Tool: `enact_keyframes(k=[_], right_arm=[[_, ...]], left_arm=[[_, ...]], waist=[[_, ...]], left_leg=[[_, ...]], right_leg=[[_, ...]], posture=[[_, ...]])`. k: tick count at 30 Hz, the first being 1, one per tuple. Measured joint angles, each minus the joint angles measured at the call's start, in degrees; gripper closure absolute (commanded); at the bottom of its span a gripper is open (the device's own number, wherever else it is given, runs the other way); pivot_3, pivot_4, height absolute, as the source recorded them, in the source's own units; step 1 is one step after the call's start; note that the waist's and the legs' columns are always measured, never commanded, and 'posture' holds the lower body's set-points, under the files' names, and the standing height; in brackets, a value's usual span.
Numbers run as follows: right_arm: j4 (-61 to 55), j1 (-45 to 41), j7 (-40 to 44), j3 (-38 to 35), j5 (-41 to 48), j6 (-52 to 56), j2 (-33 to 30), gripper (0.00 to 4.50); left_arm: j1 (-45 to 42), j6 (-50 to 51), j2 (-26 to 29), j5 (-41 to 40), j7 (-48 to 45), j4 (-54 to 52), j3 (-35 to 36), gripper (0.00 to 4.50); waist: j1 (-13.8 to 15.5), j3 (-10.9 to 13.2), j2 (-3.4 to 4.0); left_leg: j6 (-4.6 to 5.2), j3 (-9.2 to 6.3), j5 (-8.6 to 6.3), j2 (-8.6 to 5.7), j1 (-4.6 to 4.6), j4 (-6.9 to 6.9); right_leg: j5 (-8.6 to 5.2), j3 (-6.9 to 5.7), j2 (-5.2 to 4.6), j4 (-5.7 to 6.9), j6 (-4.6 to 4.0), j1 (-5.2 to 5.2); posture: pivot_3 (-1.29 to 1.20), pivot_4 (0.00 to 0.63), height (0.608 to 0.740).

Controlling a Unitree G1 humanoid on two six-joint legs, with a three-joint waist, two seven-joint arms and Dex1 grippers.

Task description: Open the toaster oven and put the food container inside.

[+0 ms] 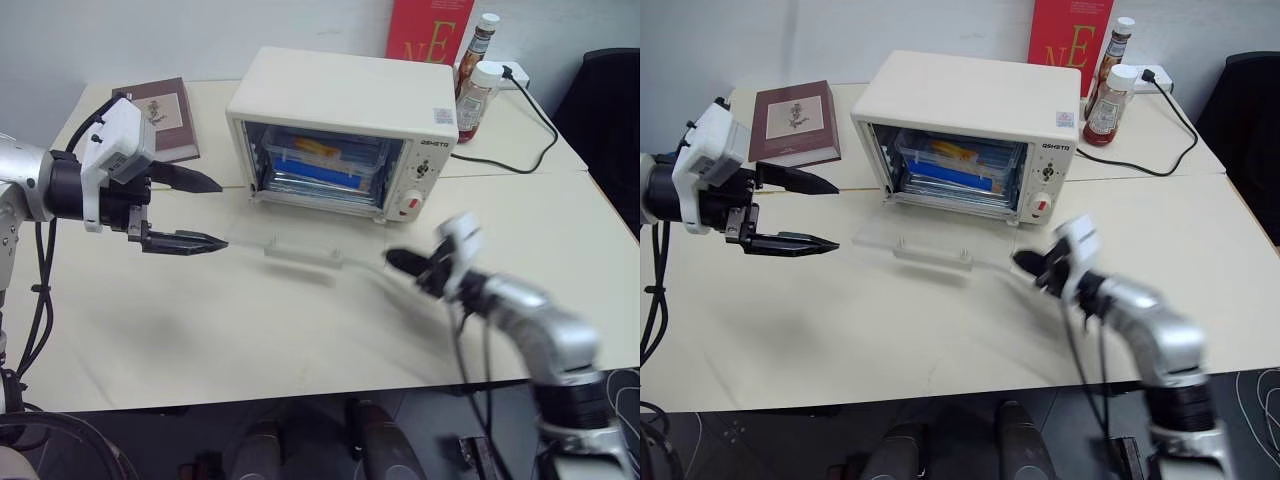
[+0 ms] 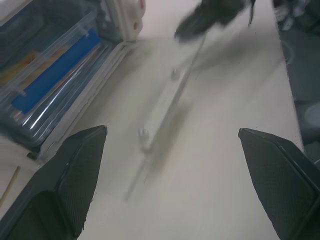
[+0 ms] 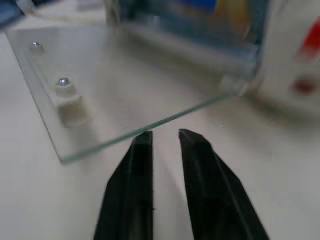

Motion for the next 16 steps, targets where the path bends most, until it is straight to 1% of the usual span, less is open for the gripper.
enact_keyframes(k=[2, 3, 4, 7, 9, 13, 16], right_arm=[[-1.87, -6.83, 2.32, -8.85, 8.33, 5.36, -8.03, 2.27], [-1.82, -8.34, 3.40, -11.13, 11.05, 7.63, -10.88, 1.95], [-1.38, -9.05, 5.26, -12.48, 13.43, 10.16, -14.83, 1.62], [0.70, -8.04, 9.99, -13.62, 15.11, 12.80, -22.17, 0.60], [1.29, -6.23, 13.05, -13.80, 15.09, 12.95, -25.69, 0.01], [2.49, -3.01, 17.75, -14.70, 15.16, 12.88, -29.42, 0.01], [2.40, -2.77, 18.33, -15.32, 15.27, 12.46, -29.44, 0.01]], left_arm=[[0.00, -1.39, 0.04, 0.91, 0.25, 3.30, 0.29, 0.00], [-0.22, -1.99, 0.04, 1.16, 0.25, 4.71, 0.31, 0.00], [-0.68, -2.69, 0.05, 1.53, 0.19, 6.51, 0.36, 0.00], [-1.78, -4.01, 0.55, 2.24, -0.43, 9.54, 0.56, 0.00], [-2.62, -4.29, 0.97, 2.23, -1.21, 10.30, 0.68, 0.00], [-3.44, -4.72, 2.36, 2.27, -2.56, 11.40, 0.78, 0.00], [-4.23, -4.96, 2.36, 2.39, -2.81, 11.64, 0.76, 0.00]], waist=[[0.14, -0.02, -0.03], [0.27, -0.05, -0.09], [0.45, -0.05, -0.10], [0.64, -0.05, -0.09], [0.67, -0.05, -0.09], [0.59, -0.05, -0.09], [0.58, -0.05, -0.09]], left_leg=[[0.15, -0.11, -0.06, 0.10, 0.05, -0.06], [0.36, -0.14, -0.13, 0.14, 0.07, -0.06], [0.56, -0.16, -0.17, 0.15, 0.07, -0.06], [0.64, -0.10, -0.18, 0.15, 0.05, -0.05], [0.64, -0.05, -0.18, 0.13, 0.02, -0.03], [0.64, 0.05, -0.18, 0.13, 0.07, 0.00], [0.64, 0.05, -0.18, 0.13, 0.08, 0.03]], right_leg=[[-0.07, -0.11, 0.11, 0.03, -0.13, 0.01], [-0.12, -0.15, 0.15, 0.05, -0.22, 0.02], [-0.15, -0.18, 0.16, 0.06, -0.26, 0.02], [-0.16, -0.15, 0.15, 0.03, -0.27, 0.02], [-0.14, -0.12, 0.14, -0.01, -0.25, 0.02], [-0.13, -0.05, 0.14, 0.01, -0.22, 0.02], [-0.13, -0.05, 0.15, 0.08, -0.22, 0.02]], posture=[[0.00, 0.150, 0.740], [0.00, 0.150, 0.740], [0.00, 0.150, 0.740], [0.00, 0.150, 0.740], [0.00, 0.150, 0.740], [0.00, 0.150, 0.740], [0.00, 0.150, 0.740]])
